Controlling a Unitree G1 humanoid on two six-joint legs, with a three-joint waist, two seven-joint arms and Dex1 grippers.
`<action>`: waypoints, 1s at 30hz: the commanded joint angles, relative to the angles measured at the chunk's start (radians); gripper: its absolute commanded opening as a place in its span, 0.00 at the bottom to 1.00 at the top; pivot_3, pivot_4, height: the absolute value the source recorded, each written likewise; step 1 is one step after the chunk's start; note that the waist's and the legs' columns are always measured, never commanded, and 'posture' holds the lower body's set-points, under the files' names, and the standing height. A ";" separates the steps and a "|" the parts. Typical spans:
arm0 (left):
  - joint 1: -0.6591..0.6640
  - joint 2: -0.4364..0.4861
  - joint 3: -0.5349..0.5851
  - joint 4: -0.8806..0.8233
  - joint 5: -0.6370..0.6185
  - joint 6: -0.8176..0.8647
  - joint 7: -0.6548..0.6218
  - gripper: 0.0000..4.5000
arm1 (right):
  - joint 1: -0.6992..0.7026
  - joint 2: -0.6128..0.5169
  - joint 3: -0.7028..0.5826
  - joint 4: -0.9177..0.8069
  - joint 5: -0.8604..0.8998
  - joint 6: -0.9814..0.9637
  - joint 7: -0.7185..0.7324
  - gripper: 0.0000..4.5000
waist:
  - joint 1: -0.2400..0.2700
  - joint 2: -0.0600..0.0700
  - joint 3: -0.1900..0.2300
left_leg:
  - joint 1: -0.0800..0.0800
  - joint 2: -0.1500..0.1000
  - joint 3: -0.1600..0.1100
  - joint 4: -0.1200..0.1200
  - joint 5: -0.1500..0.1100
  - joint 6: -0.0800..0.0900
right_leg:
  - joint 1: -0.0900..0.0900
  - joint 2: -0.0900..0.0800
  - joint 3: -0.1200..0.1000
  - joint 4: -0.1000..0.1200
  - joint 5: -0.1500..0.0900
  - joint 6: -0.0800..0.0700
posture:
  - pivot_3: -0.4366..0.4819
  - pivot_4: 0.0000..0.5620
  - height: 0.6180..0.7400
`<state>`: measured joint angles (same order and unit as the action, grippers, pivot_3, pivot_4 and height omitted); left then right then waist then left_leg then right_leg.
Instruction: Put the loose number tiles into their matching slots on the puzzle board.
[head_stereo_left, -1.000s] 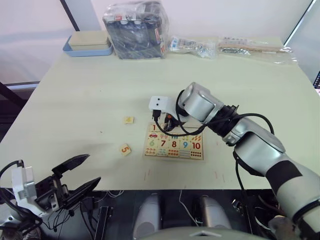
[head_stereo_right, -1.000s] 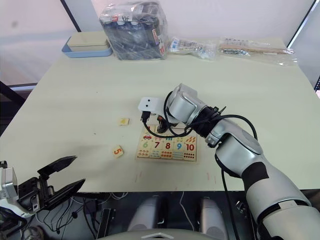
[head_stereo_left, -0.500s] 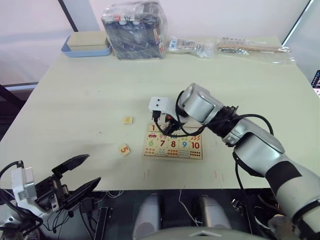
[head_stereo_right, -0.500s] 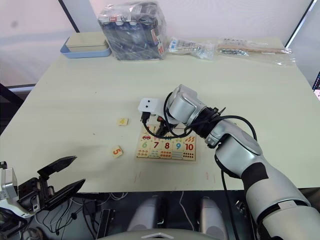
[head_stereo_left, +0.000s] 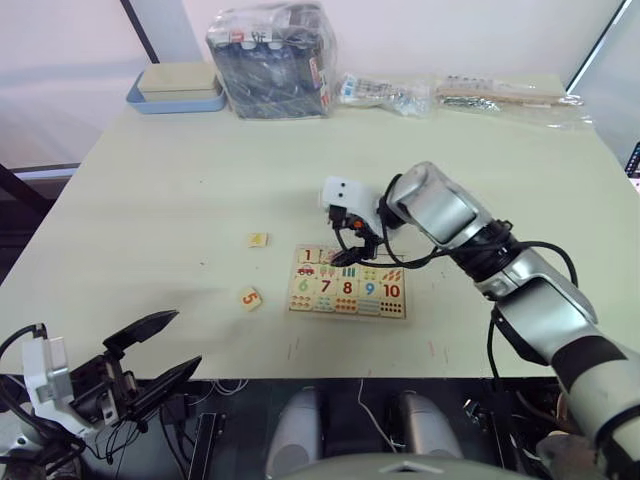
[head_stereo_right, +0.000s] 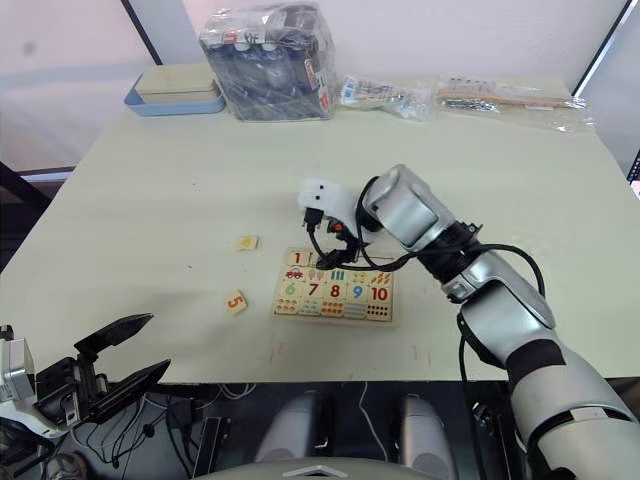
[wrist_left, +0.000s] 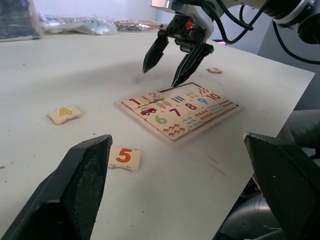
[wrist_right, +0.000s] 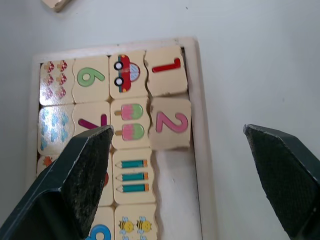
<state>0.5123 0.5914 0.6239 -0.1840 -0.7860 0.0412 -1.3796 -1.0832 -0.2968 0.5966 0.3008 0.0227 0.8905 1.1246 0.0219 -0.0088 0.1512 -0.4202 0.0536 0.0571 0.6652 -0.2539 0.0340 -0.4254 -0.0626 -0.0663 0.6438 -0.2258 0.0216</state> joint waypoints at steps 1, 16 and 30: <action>-0.004 0.008 0.023 0.002 -0.012 -0.011 -0.006 1.00 | 0.012 0.011 -0.061 -0.047 0.025 0.008 -0.033 0.80 | 0.000 0.001 0.000 | 0.000 0.000 -0.001 0.000 0.000 0.000 | 0.000 0.000 0.000 0.000 0.000 -0.001 | 0.48 0.27 1.00; -0.037 0.019 0.014 0.017 -0.004 -0.006 -0.009 1.00 | 0.042 -0.025 -0.003 -0.078 0.017 0.053 -0.049 0.01 | 0.017 0.003 0.001 | 0.001 0.001 -0.012 -0.002 0.001 -0.002 | 0.006 0.002 -0.013 0.000 -0.005 -0.007 | 0.48 0.27 1.00; -0.033 0.014 0.022 0.010 -0.009 -0.004 0.005 1.00 | 0.034 -0.036 0.027 -0.076 0.006 0.068 -0.051 0.01 | -0.012 0.002 0.001 | 0.003 0.001 -0.010 -0.001 0.001 -0.002 | 0.008 0.001 -0.012 0.000 -0.005 -0.006 | 0.48 0.27 1.00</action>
<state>0.4726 0.5991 0.6228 -0.1620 -0.7849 0.0415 -1.3775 -1.0339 -0.3290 0.6221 0.2534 0.0311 0.9577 1.0704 0.0103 -0.0072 0.1518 -0.4168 0.0543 0.0477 0.6640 -0.2529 0.0323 -0.4174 -0.0616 -0.0779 0.6436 -0.2303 0.0155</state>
